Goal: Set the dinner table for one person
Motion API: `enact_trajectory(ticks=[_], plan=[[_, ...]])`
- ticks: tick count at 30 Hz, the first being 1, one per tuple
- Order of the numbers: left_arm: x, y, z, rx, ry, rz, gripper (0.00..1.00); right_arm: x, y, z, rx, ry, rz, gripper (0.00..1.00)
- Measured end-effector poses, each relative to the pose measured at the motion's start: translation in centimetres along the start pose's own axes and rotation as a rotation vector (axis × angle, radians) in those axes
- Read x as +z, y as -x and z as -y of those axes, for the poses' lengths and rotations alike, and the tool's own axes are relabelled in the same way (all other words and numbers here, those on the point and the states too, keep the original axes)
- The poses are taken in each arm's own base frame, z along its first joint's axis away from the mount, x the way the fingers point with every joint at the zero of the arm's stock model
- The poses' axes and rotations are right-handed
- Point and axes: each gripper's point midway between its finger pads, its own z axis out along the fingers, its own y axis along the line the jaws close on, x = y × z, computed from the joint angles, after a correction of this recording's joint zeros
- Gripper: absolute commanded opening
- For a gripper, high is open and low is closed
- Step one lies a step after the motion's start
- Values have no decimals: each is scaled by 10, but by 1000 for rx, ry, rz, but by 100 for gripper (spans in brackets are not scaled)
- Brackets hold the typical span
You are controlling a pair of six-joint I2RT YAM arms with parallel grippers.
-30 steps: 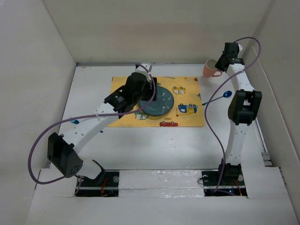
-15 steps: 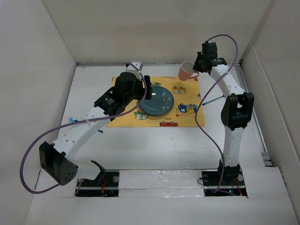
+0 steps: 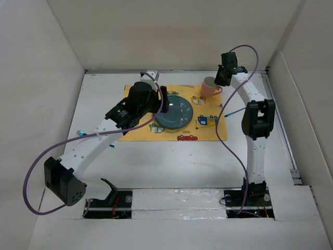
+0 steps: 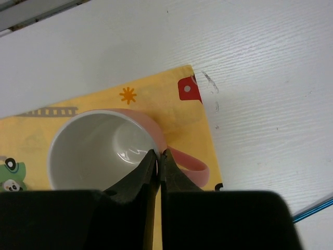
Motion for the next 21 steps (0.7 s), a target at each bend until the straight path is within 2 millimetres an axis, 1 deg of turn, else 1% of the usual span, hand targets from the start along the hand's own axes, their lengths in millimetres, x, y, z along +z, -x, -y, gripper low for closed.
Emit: enact_trajectory(ticks=[1, 2, 4, 5, 8, 10, 11, 12, 13, 14, 15, 16, 18, 19, 20, 21], plan=[[0, 0, 0, 0, -1, 0, 67, 1, 0, 0, 2, -2, 0, 18], [0, 0, 0, 0, -2, -1, 67, 1, 0, 0, 6, -4, 2, 32], [0, 0, 1, 0, -4, -1, 67, 1, 2, -1, 15, -2, 8, 49], [0, 0, 1, 0, -5, -2, 67, 0, 3, -2, 19, 3, 11, 59], [0, 0, 1, 0, -5, -2, 67, -3, 10, -4, 34, 25, 22, 65], [0, 0, 1, 0, -4, -2, 66, -8, 17, -2, 51, 43, 31, 65], [0, 0, 1, 0, -4, -1, 66, -12, 23, 1, 63, 47, 41, 62], [0, 0, 1, 0, -4, -1, 65, -17, 30, 6, 78, 49, 55, 42], [0, 0, 0, 0, -3, -1, 64, -23, 37, 12, 92, 47, 70, 42], [0, 0, 0, 0, 0, 0, 61, -30, 44, 20, 116, 46, 97, 16], [0, 0, 0, 1, 0, 2, 55, -40, 48, 31, 127, 36, 113, 2], [0, 1, 0, 0, 0, 4, 42, -50, 49, 45, 156, 20, 125, 0], [0, 2, 0, -1, 0, 8, 20, -69, 47, 74, 210, -17, 144, 0], [0, 1, 0, 1, -1, 12, 3, -77, 42, 88, 235, -39, 145, 0], [0, 0, -1, 2, -2, 13, 0, -82, 36, 104, 258, -65, 144, 0], [-1, -3, -2, 5, -1, 12, 0, -84, 27, 117, 280, -92, 133, 0]])
